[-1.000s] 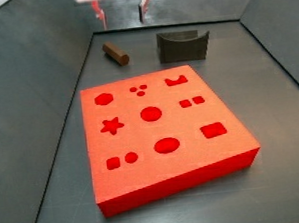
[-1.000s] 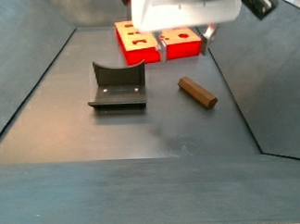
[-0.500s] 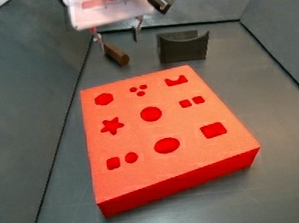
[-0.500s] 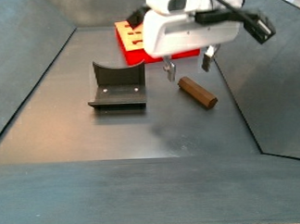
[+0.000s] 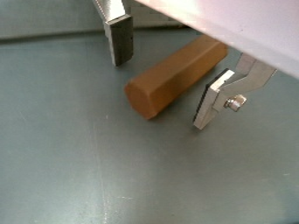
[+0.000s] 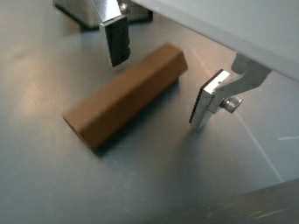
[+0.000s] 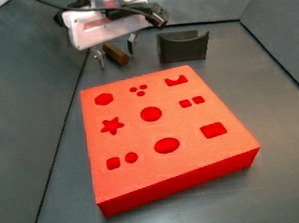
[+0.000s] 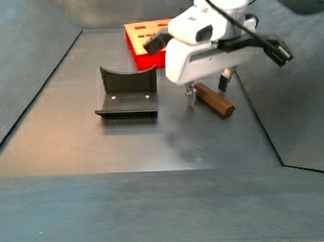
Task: Pick up the hexagon object. Move up. Place the hexagon object on the fixture. Regrasp the hexagon object. Move to above the board. Insert the hexagon object.
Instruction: Pick up the hexagon object.
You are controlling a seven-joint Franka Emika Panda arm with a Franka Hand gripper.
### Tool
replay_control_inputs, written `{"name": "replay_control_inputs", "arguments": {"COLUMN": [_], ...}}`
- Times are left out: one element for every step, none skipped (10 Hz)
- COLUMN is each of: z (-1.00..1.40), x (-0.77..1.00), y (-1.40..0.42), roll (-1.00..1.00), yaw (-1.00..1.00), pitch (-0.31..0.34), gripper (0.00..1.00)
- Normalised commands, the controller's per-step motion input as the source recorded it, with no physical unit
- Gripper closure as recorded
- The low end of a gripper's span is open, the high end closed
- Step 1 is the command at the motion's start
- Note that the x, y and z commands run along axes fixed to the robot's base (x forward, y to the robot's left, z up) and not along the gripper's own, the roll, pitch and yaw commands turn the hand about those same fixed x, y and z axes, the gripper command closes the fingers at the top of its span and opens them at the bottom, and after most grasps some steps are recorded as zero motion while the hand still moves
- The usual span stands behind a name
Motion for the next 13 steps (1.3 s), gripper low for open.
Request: {"name": "replay_control_inputs", "arguments": {"z": [0.0,0.0,0.0,0.0,0.0,0.0,0.0,0.0,0.0,0.0,0.0,0.0,0.0], "x": [0.0,0.0,0.0,0.0,0.0,0.0,0.0,0.0,0.0,0.0,0.0,0.0,0.0], "y": [0.0,0.0,0.0,0.0,0.0,0.0,0.0,0.0,0.0,0.0,0.0,0.0,0.0], "roll": [0.0,0.01,0.0,0.0,0.0,0.0,0.0,0.0,0.0,0.0,0.0,0.0,0.0], "yaw": [0.0,0.0,0.0,0.0,0.0,0.0,0.0,0.0,0.0,0.0,0.0,0.0,0.0], "pitch": [-0.009,0.0,0.0,0.0,0.0,0.0,0.0,0.0,0.0,0.0,0.0,0.0,0.0], "gripper": [0.0,0.0,0.0,1.0,1.0,1.0,1.0,1.0,1.0,1.0,1.0,1.0,1.0]}}
